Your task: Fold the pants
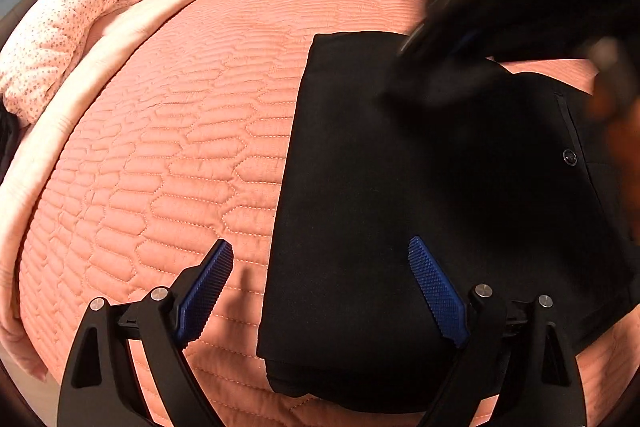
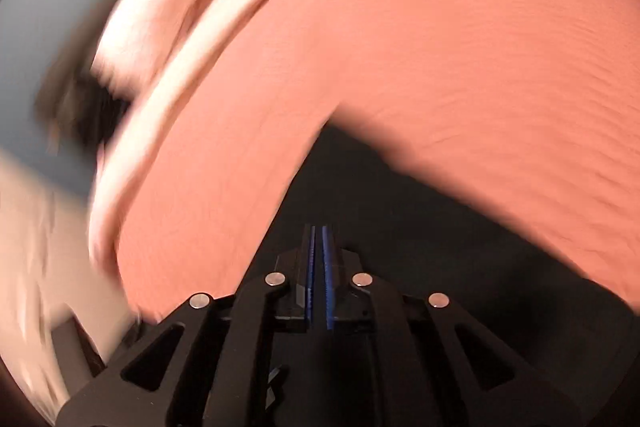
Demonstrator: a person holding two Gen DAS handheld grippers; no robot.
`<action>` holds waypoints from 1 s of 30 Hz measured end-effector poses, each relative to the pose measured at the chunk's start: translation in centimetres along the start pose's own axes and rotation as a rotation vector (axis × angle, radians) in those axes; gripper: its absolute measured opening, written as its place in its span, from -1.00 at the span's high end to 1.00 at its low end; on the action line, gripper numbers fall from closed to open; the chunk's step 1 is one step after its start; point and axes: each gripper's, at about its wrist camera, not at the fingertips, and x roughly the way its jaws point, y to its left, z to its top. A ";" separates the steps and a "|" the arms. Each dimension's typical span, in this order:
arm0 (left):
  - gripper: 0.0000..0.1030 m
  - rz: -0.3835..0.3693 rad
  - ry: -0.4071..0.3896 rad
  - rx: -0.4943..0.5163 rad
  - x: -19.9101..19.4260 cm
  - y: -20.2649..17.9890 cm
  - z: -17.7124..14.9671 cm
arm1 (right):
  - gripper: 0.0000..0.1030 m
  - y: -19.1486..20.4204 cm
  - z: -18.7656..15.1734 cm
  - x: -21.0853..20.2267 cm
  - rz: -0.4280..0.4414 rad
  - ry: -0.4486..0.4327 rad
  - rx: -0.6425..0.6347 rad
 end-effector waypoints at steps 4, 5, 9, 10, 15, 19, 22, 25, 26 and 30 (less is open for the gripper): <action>-0.70 -0.007 -0.006 0.007 0.1 0.0 0.0 | 0.90 -5.3 3.3 0.9 -0.065 -0.107 0.203; -0.71 -0.010 -0.007 0.004 0.1 0.2 0.0 | 0.90 -5.3 3.9 -0.8 -0.098 -0.178 0.224; -0.80 -0.001 -0.011 -0.030 0.2 0.4 -0.2 | 1.00 -0.5 3.9 1.7 -0.087 -0.061 -0.018; -0.81 0.003 -0.012 -0.028 0.3 0.3 -0.2 | 1.00 -1.9 4.1 3.3 -0.167 -0.031 -0.020; -0.79 0.003 0.008 0.017 0.0 0.2 0.8 | 0.89 -8.8 0.7 -6.2 -0.088 -0.296 0.298; -0.75 -0.029 -0.063 -0.020 -1.5 0.8 5.4 | 0.93 -5.7 -8.4 -8.7 -0.093 -0.249 0.220; -0.79 0.021 -0.100 0.013 0.3 -0.2 10.6 | 1.00 -11.9 -13.8 -7.1 -0.162 -0.216 0.275; -0.88 0.178 0.022 0.123 7.5 -1.1 12.7 | 0.89 -15.5 -16.2 -10.4 -0.135 -0.292 0.465; -0.90 0.171 0.011 0.102 8.4 -0.7 12.8 | 0.90 -15.2 -16.1 -12.1 -0.176 -0.313 0.437; -0.90 0.214 -0.008 0.115 8.4 -0.4 13.2 | 1.00 -14.2 -17.0 -10.4 -0.195 -0.211 0.335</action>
